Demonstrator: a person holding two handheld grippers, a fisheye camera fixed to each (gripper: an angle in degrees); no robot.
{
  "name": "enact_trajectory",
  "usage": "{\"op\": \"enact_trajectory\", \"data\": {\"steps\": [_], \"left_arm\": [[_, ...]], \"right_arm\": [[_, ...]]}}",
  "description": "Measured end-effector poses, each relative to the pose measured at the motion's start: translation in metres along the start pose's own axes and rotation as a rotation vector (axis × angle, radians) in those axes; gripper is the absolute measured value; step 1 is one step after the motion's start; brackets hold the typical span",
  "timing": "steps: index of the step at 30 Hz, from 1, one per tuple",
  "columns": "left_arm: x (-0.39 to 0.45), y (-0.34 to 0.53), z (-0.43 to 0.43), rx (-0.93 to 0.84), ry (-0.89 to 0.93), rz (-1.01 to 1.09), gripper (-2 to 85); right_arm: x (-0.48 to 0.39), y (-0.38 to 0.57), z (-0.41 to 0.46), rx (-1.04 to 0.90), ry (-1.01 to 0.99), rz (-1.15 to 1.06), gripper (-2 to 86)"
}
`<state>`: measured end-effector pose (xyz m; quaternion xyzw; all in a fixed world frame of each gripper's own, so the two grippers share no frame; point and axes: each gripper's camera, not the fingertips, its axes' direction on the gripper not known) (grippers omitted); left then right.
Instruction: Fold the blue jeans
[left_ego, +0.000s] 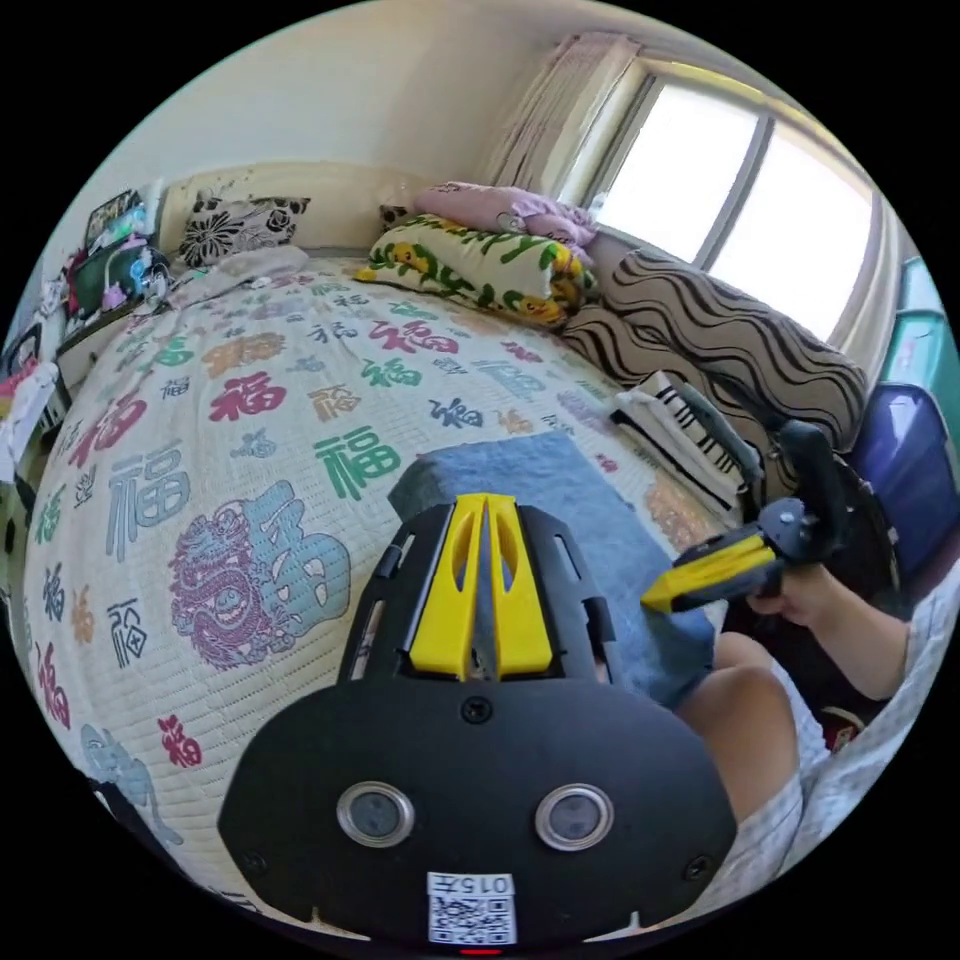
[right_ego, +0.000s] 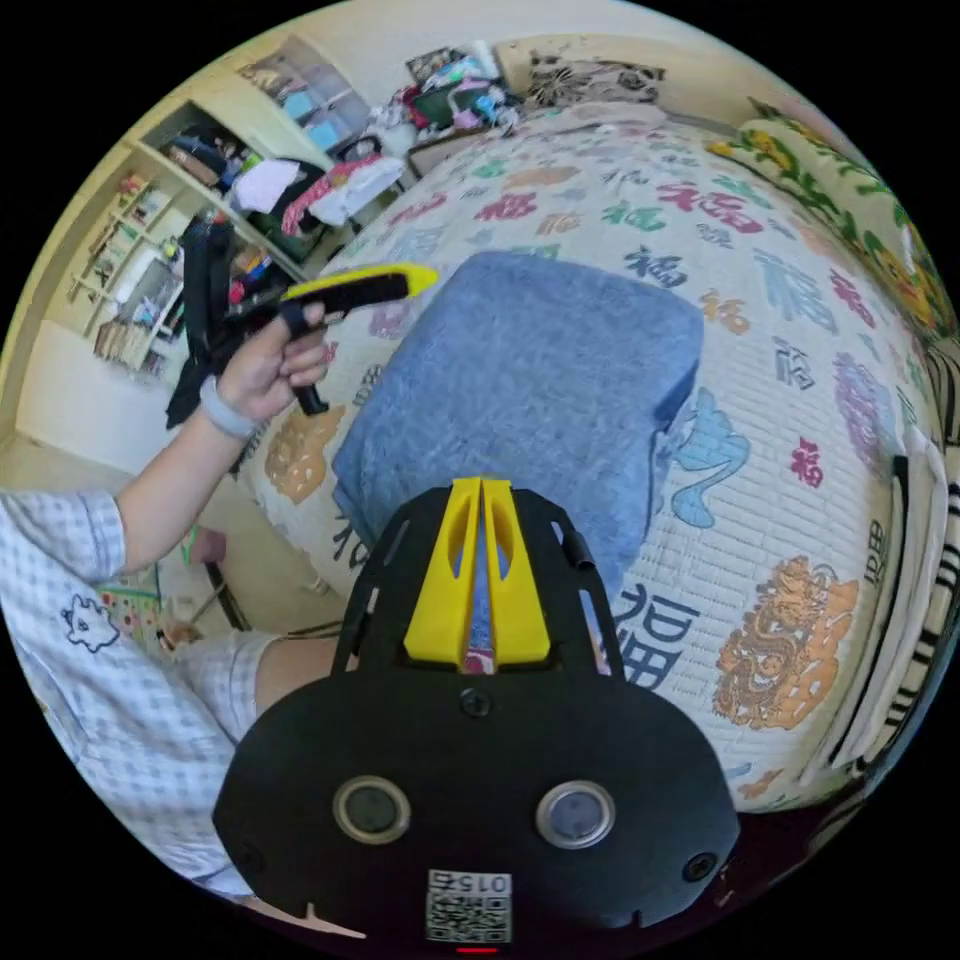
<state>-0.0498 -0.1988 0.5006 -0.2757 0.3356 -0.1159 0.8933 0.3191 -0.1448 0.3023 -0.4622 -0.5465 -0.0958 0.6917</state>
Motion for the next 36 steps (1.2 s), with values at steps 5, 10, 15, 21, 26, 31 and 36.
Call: {"op": "enact_trajectory", "data": {"steps": [5, 10, 15, 21, 26, 31, 36], "left_arm": [[0.001, 0.021, 0.039, -0.173, -0.109, 0.061, -0.3], [0.014, 0.036, 0.029, -0.147, -0.149, 0.038, 0.6], [0.030, 0.075, -0.014, -0.018, -0.006, -0.084, 5.8], [0.043, 0.136, -0.008, -0.061, -0.009, -0.231, 7.9], [0.046, 0.156, 0.004, -0.085, -0.072, -0.233, 8.3], [0.048, 0.168, 0.012, -0.090, -0.116, -0.221, 8.3], [0.039, 0.171, 0.002, -0.028, -0.021, -0.236, 8.3]], "right_arm": [[-0.018, -0.008, 0.020, -0.008, 0.071, -0.023, -0.7], [-0.016, -0.022, 0.015, -0.053, -0.008, -0.003, -0.6], [-0.017, -0.046, -0.025, 0.153, -0.037, 0.022, -0.6], [-0.056, -0.139, -0.009, 0.100, 0.045, -0.147, -0.9], [-0.065, -0.188, 0.040, -0.060, 0.230, -0.167, -1.0], [-0.048, -0.195, 0.068, -0.139, 0.321, -0.109, -1.0], [-0.040, -0.150, -0.010, 0.074, 0.152, -0.162, -0.8]]}}
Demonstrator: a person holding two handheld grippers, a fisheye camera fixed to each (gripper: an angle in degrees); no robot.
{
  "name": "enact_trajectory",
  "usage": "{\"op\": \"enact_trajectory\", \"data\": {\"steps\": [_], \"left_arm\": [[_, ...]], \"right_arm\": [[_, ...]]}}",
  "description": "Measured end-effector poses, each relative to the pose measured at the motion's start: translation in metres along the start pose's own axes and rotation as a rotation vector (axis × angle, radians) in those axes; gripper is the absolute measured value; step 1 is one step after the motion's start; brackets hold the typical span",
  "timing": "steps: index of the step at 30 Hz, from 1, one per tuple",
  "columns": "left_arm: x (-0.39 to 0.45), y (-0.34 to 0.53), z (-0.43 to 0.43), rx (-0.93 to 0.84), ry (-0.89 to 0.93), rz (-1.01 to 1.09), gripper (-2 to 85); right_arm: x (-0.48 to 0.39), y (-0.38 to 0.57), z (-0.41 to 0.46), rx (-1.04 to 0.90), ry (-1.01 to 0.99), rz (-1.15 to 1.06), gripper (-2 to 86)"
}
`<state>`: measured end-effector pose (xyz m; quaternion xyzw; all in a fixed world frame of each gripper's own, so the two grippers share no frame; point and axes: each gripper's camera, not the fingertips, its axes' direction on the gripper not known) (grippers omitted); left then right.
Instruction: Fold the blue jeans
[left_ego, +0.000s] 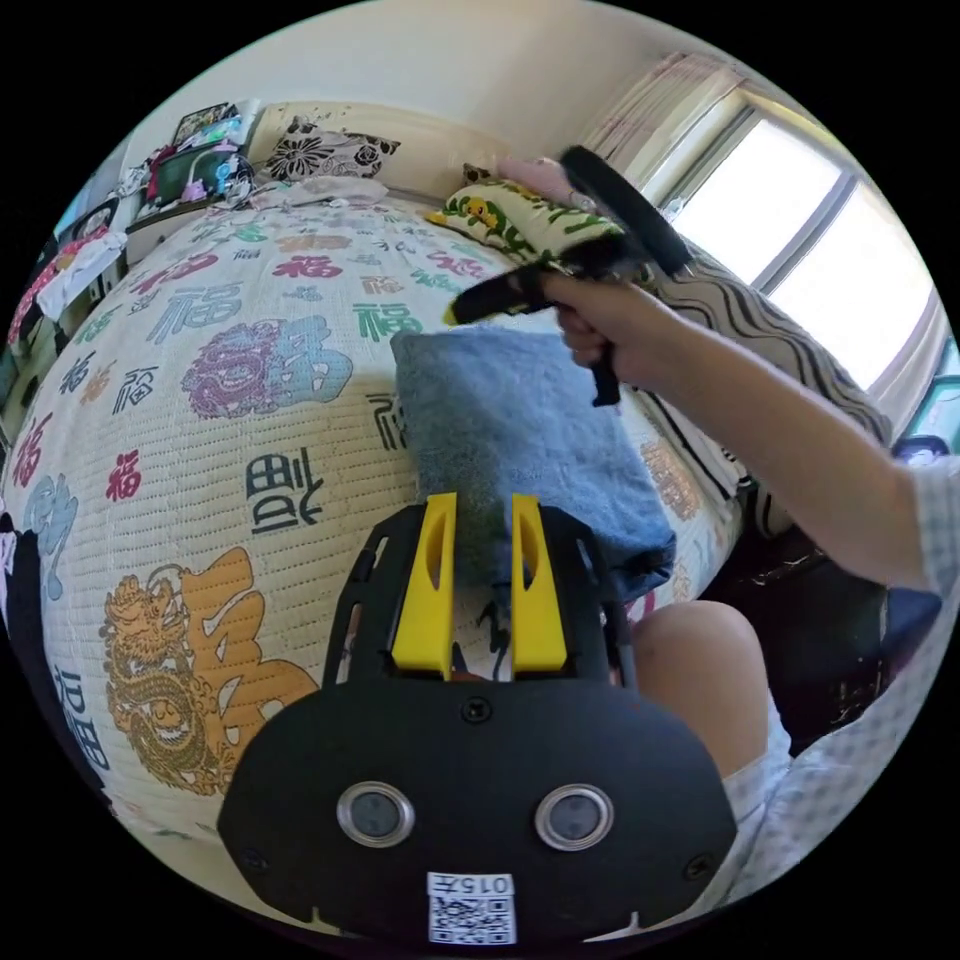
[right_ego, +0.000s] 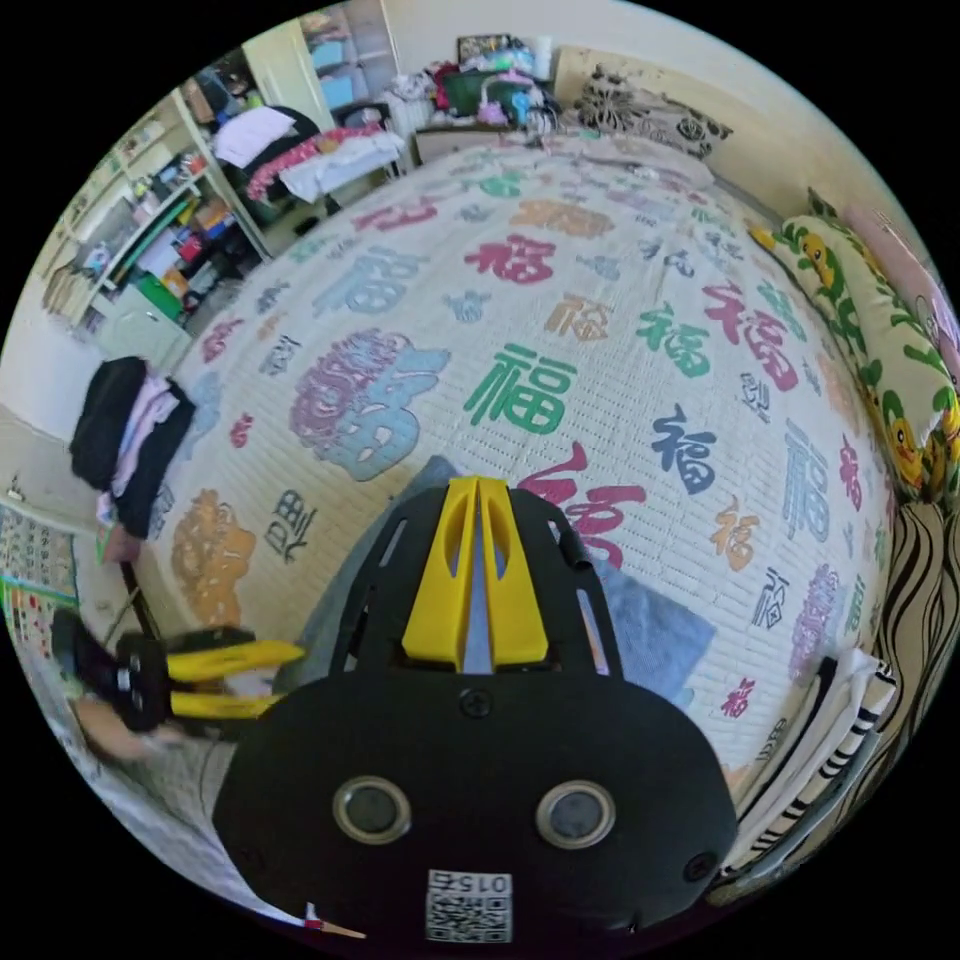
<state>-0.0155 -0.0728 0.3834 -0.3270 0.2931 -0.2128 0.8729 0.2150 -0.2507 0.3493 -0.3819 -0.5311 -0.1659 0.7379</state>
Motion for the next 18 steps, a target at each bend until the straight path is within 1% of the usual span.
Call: {"op": "enact_trajectory", "data": {"steps": [2, 4, 6, 7, 9, 10, 11, 12, 14, 16, 18], "left_arm": [[0.002, -0.002, -0.007, 0.026, 0.074, 0.052, 8.4], [0.007, -0.004, -0.004, 0.013, 0.075, 0.100, 8.6], [0.010, -0.005, 0.006, -0.021, 0.048, 0.139, 8.7], [0.009, -0.004, 0.015, -0.073, 0.028, 0.142, 8.6], [0.005, -0.001, 0.024, -0.094, -0.006, 0.151, 7.6], [0.003, 0.001, 0.027, -0.090, -0.056, 0.164, 4.8], [0.001, 0.000, 0.031, -0.116, -0.101, 0.189, 3.2], [0.000, -0.001, 0.033, -0.132, -0.103, 0.197, 3.0], [-0.008, -0.005, 0.034, -0.161, -0.060, 0.165, 3.1], [-0.014, -0.007, 0.029, -0.167, -0.021, 0.124, 6.6], [-0.020, -0.004, 0.021, -0.169, 0.088, 0.031, 10.0]], "right_arm": [[0.005, 0.032, -0.027, -0.004, -0.027, -0.021, -0.6], [0.012, 0.067, -0.044, -0.037, -0.049, -0.001, -0.1], [0.020, 0.112, -0.053, -0.110, -0.140, 0.060, 1.1], [0.020, 0.123, -0.053, -0.126, -0.163, 0.078, 1.3], [0.020, 0.153, -0.041, -0.200, -0.155, 0.118, 1.6], [0.019, 0.159, -0.036, -0.228, -0.139, 0.123, 1.5], [0.018, 0.169, -0.029, -0.207, -0.100, 0.111, 0.5], [0.018, 0.176, -0.022, -0.202, -0.058, 0.112, -0.1], [0.026, 0.177, -0.024, -0.196, -0.073, 0.186, -0.6], [0.030, 0.178, -0.038, -0.171, -0.069, 0.207, -0.7], [0.043, 0.189, -0.060, -0.095, -0.071, 0.292, -0.4]]}}
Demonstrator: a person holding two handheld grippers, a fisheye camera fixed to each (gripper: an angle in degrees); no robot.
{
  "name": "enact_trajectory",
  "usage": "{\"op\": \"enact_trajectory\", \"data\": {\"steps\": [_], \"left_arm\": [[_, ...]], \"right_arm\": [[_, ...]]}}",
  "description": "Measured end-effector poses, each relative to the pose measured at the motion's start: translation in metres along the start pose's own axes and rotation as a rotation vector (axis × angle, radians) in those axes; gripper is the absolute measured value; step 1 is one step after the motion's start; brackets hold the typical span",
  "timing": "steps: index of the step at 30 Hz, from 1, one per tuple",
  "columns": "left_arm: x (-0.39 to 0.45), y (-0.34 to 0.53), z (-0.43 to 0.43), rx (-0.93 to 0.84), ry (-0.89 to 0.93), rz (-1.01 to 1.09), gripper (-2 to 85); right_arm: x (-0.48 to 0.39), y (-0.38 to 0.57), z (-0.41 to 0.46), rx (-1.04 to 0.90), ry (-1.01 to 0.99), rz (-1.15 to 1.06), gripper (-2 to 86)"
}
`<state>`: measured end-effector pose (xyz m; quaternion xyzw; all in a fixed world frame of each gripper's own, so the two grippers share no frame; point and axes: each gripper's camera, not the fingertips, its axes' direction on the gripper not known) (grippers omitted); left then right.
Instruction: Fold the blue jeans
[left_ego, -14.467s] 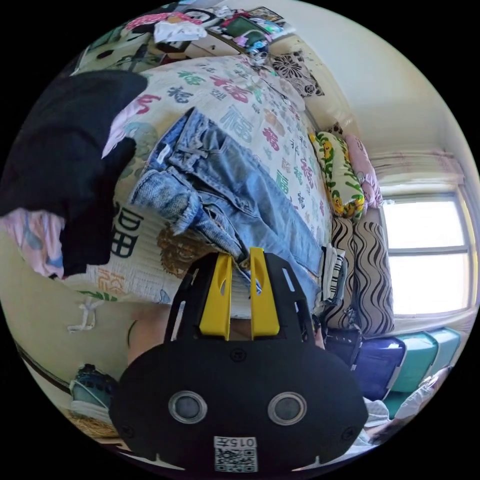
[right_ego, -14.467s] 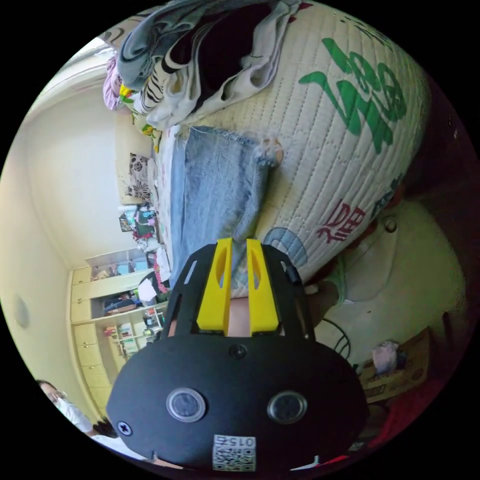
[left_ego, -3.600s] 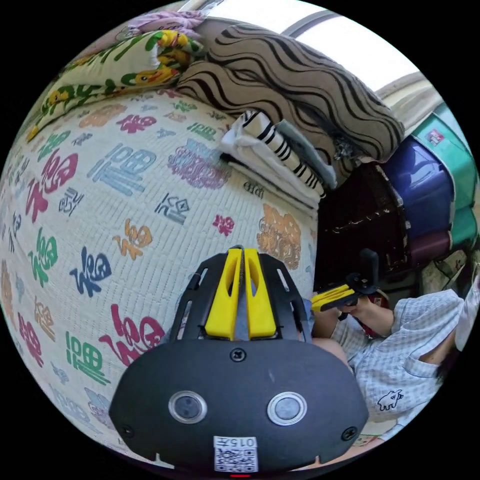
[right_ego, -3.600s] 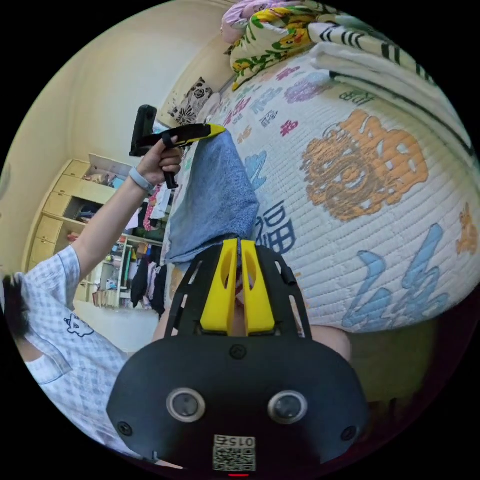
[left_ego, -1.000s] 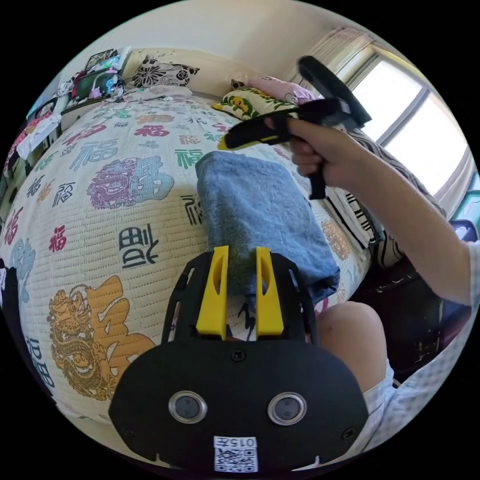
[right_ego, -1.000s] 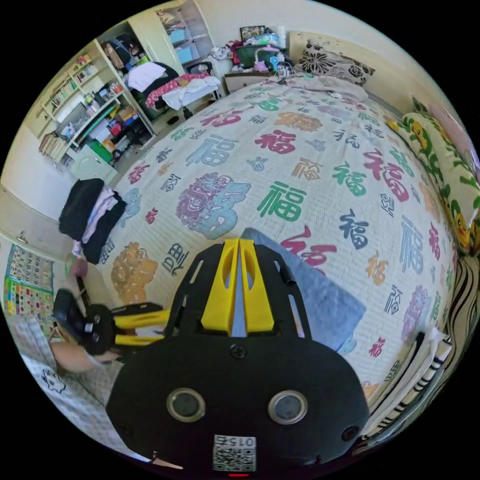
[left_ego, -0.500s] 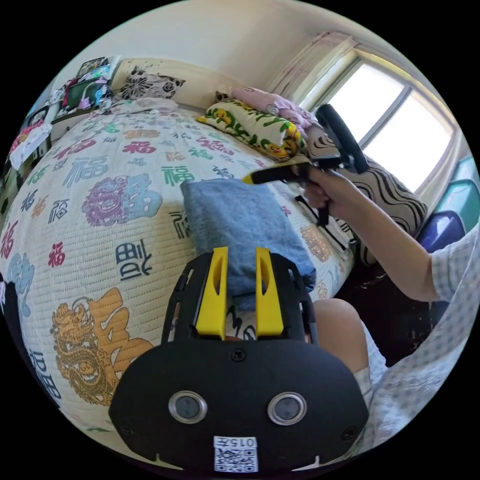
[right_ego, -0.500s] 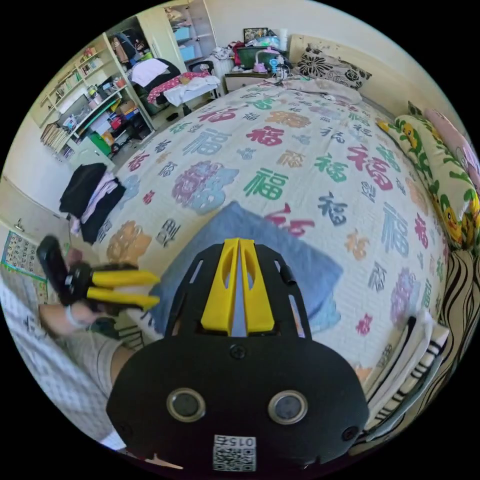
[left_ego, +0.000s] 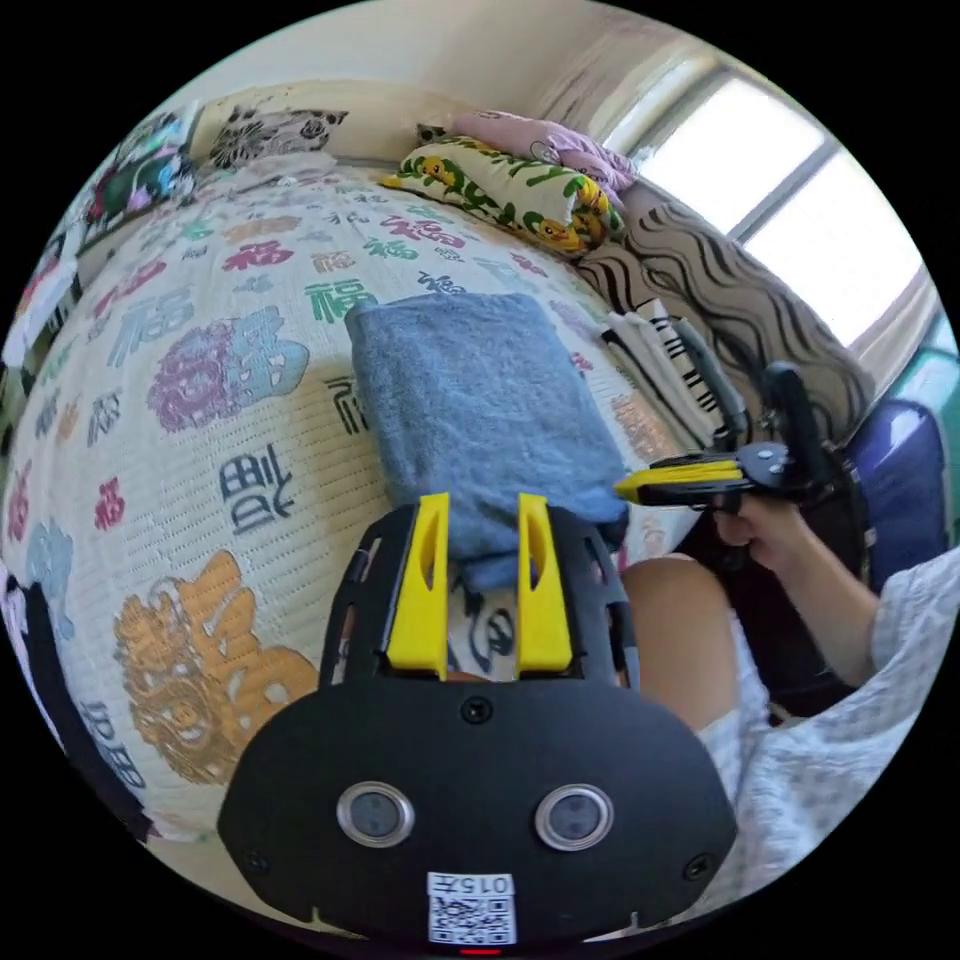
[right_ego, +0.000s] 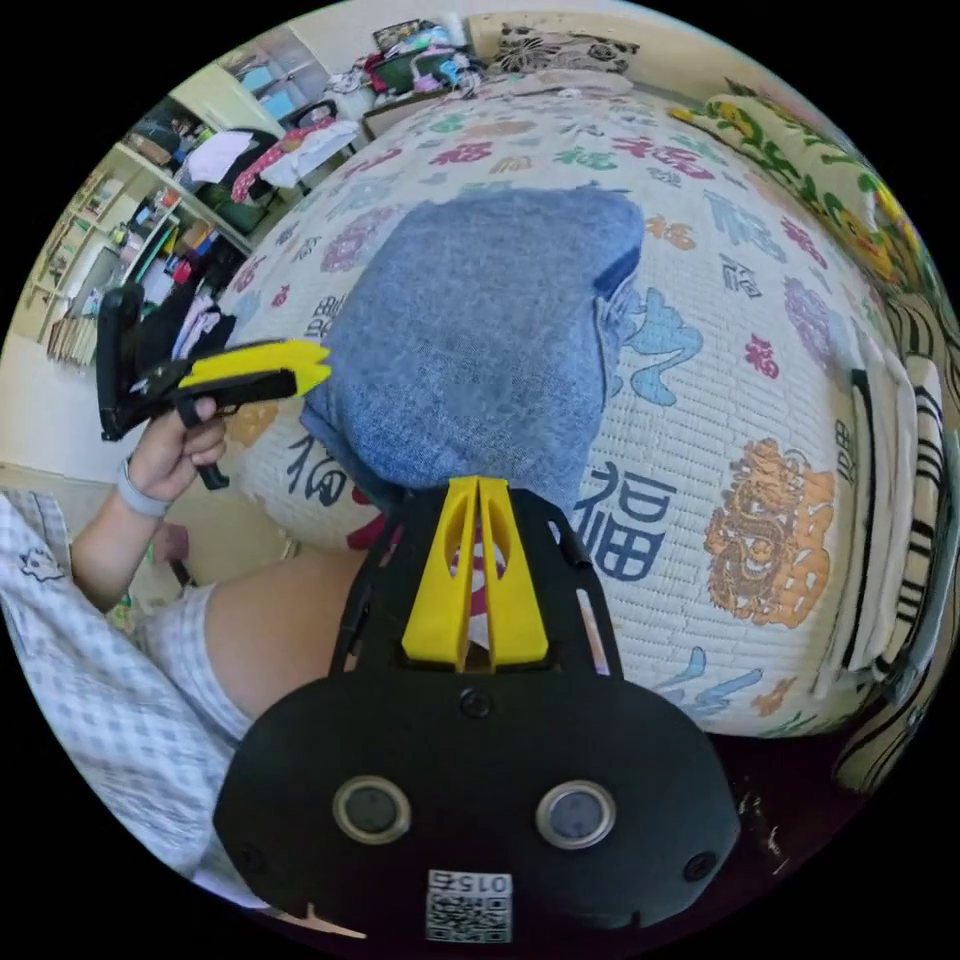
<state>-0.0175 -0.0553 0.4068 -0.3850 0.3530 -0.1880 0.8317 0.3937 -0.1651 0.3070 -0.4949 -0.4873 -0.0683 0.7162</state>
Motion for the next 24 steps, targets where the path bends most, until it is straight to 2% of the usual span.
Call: {"op": "enact_trajectory", "data": {"steps": [2, 7, 10, 14, 19, 22, 24], "left_arm": [[-0.002, 0.010, 0.001, -0.003, 0.207, -0.105, 10.8], [0.010, 0.004, 0.048, -0.176, 0.375, -0.079, 11.1], [0.002, -0.007, 0.053, -0.159, 0.446, -0.095, 11.4], [-0.017, -0.010, 0.052, -0.079, 0.414, -0.185, 10.2], [-0.017, -0.011, 0.035, -0.106, 0.261, -0.091, 10.8], [-0.026, -0.012, 0.037, -0.082, 0.311, -0.134, 9.5], [-0.029, -0.016, 0.043, -0.133, 0.372, -0.087, 7.5]], "right_arm": [[0.021, 0.010, -0.010, 0.052, -0.037, 0.093, 0.6], [0.076, 0.025, -0.012, 0.096, -0.178, 0.292, 6.9], [0.091, 0.022, -0.013, 0.101, -0.158, 0.315, 8.7], [0.110, 0.015, -0.011, 0.084, -0.222, 0.321, 9.4], [0.132, 0.024, -0.020, 0.103, -0.257, 0.345, 9.4], [0.136, 0.021, -0.019, 0.106, -0.257, 0.319, 8.5], [0.139, 0.014, -0.015, 0.107, -0.324, 0.302, 4.8]]}}
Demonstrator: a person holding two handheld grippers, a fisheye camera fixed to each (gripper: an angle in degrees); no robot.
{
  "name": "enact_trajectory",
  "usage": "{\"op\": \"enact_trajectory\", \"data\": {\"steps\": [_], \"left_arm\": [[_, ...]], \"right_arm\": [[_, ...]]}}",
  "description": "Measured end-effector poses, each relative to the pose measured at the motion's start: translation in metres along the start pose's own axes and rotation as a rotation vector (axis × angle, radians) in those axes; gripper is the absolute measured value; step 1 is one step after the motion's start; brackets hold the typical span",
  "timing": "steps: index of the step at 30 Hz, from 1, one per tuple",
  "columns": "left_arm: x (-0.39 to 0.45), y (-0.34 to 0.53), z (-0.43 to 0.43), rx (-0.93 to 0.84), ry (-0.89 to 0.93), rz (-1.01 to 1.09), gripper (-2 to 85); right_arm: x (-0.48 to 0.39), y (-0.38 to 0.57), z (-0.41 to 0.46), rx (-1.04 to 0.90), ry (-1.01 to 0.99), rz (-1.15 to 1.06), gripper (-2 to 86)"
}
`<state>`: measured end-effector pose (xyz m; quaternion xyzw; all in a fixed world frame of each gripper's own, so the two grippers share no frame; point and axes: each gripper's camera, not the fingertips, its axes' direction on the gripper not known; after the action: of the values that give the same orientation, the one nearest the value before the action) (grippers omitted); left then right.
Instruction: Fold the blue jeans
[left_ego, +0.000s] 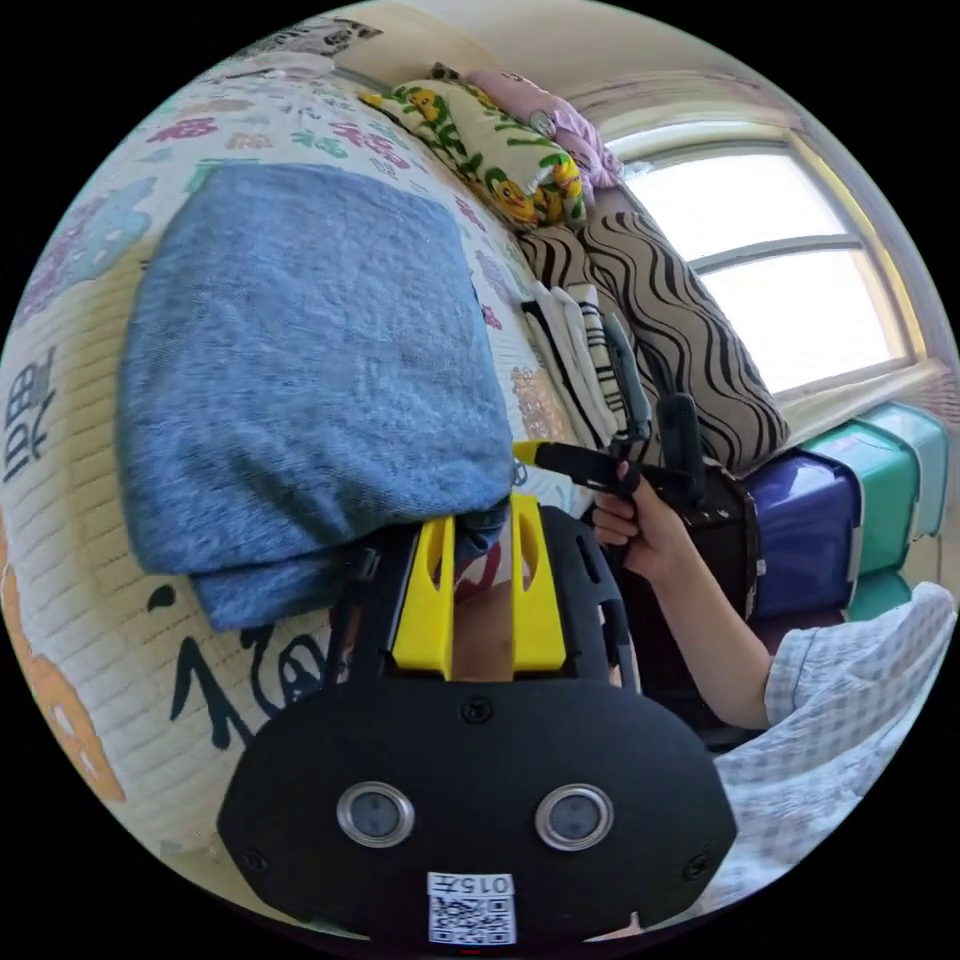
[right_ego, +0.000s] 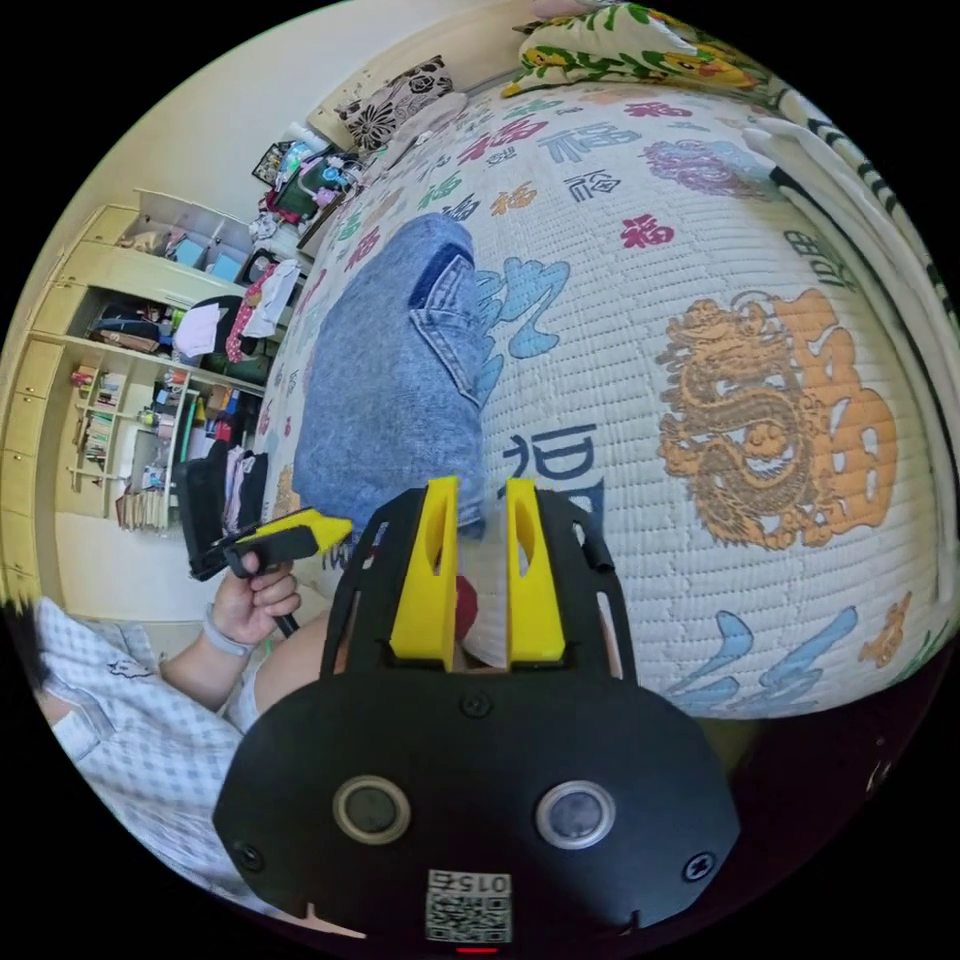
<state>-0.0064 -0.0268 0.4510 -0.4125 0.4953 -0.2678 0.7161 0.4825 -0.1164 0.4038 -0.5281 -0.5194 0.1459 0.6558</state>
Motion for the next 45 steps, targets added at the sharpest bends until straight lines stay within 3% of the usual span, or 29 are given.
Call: {"op": "enact_trajectory", "data": {"steps": [9, 13, 15, 20, 22, 28, 31, 38, 45], "left_arm": [[-0.030, 0.015, -0.033, -0.048, -0.035, 0.000, 0.7], [-0.025, 0.026, -0.068, -0.107, 0.113, 0.058, 2.7], [-0.019, 0.029, -0.088, -0.198, 0.180, 0.119, 5.1], [-0.031, 0.017, -0.179, 0.162, -0.148, 0.040, 9.7], [-0.052, 0.009, -0.191, 0.190, -0.202, -0.053, 10.6], [-0.088, 0.008, -0.206, 0.132, -0.027, -0.146, 12.8], [-0.098, 0.023, -0.198, 0.042, 0.203, -0.163, 13.6], [-0.093, 0.044, -0.228, 0.055, 0.239, -0.166, 12.2], [-0.054, 0.083, -0.302, 0.145, 0.234, -0.056, 9.0]], "right_arm": [[-0.003, -0.017, 0.008, -0.076, 0.134, -0.132, -0.1], [-0.001, -0.021, -0.002, -0.030, 0.149, -0.109, 1.0], [0.006, -0.028, -0.011, 0.016, 0.096, -0.093, 7.2], [0.025, -0.066, 0.000, 0.038, -0.063, -0.049, 11.5], [0.031, -0.083, 0.010, 0.030, -0.098, -0.032, 12.5], [0.054, -0.127, 0.048, -0.116, -0.197, -0.053, 13.7], [0.074, -0.135, 0.063, -0.161, -0.401, -0.076, 13.9], [0.083, -0.152, 0.110, -0.259, -0.524, -0.097, 11.4], [0.013, -0.148, 0.106, -0.225, -0.417, -0.232, 7.7]]}}
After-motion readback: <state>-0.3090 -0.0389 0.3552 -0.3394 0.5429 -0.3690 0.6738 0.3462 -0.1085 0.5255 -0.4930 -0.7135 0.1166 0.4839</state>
